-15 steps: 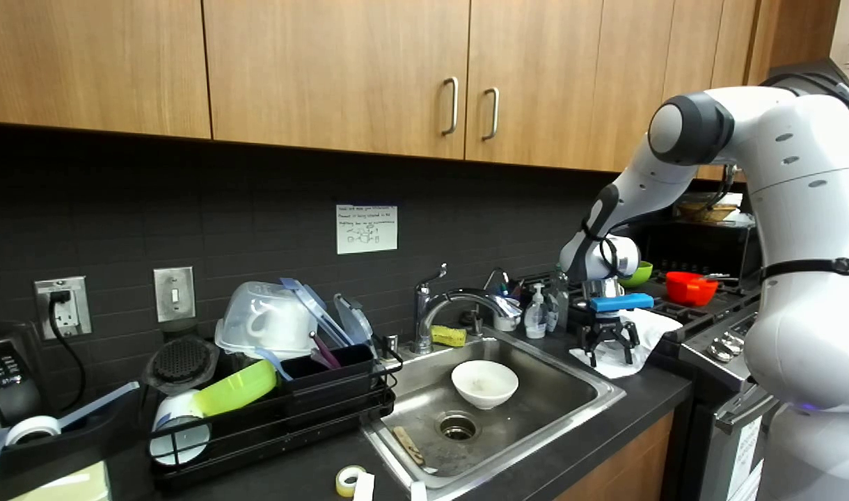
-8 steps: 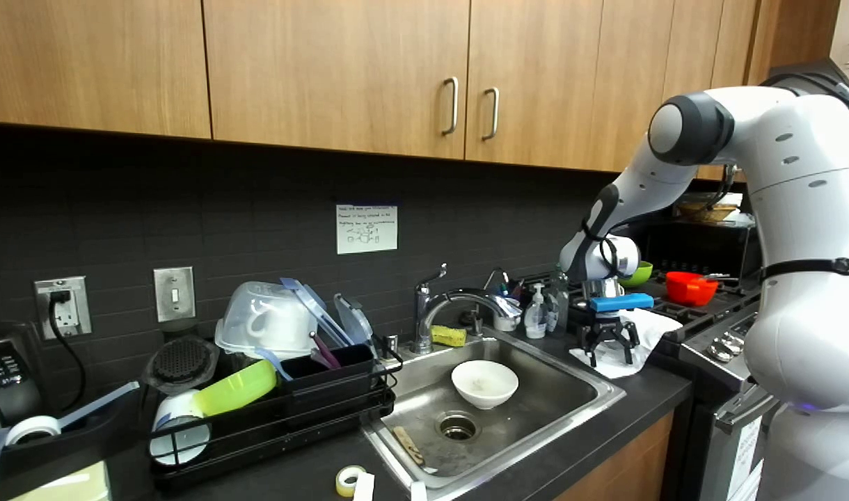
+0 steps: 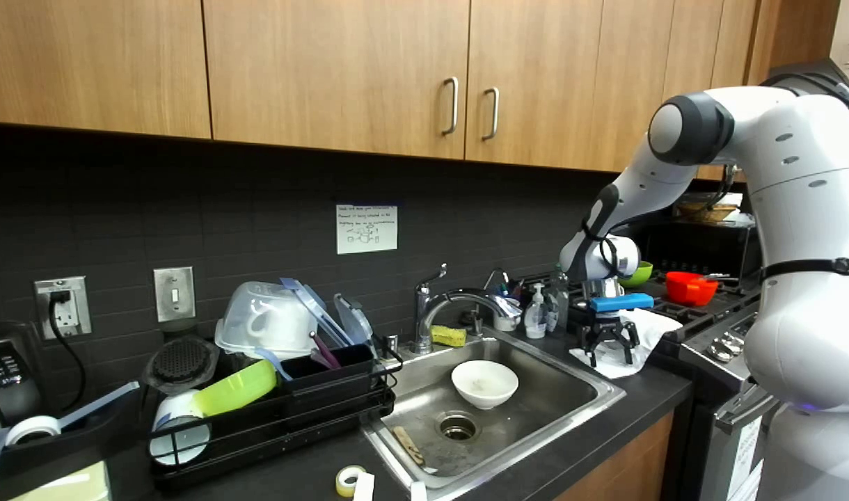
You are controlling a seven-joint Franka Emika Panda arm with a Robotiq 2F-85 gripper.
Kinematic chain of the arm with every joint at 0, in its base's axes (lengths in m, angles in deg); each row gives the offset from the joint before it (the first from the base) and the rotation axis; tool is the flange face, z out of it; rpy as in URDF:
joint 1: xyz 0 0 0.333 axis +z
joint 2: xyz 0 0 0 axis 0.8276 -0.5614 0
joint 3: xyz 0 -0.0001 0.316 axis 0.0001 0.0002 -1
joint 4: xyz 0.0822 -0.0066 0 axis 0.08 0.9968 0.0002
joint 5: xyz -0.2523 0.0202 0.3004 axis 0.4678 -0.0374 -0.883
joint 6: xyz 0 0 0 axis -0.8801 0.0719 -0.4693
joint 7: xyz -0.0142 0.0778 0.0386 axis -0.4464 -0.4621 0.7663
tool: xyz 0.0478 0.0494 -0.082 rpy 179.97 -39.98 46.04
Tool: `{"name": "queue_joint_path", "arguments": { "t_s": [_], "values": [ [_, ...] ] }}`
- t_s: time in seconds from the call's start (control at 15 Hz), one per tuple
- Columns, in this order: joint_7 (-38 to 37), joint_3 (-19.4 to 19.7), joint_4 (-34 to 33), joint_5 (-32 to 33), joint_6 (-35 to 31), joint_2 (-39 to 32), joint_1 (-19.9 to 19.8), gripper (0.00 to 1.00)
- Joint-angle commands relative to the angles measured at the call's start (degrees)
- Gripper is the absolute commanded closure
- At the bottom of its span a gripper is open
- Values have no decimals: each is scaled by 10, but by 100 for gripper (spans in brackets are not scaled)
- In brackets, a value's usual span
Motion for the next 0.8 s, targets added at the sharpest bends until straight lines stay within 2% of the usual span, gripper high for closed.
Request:
{"name": "queue_joint_path", "arguments": {
  "t_s": [0.0,0.07,0.2,0.73],
  "values": [
    [1,2,-1,-1,1,0,2,25],
    [2,2,-1,-2,1,0,2,27],
    [3,2,-2,-5,2,2,1,38],
    [2,2,-9,-2,4,2,3,99]
  ]
}}
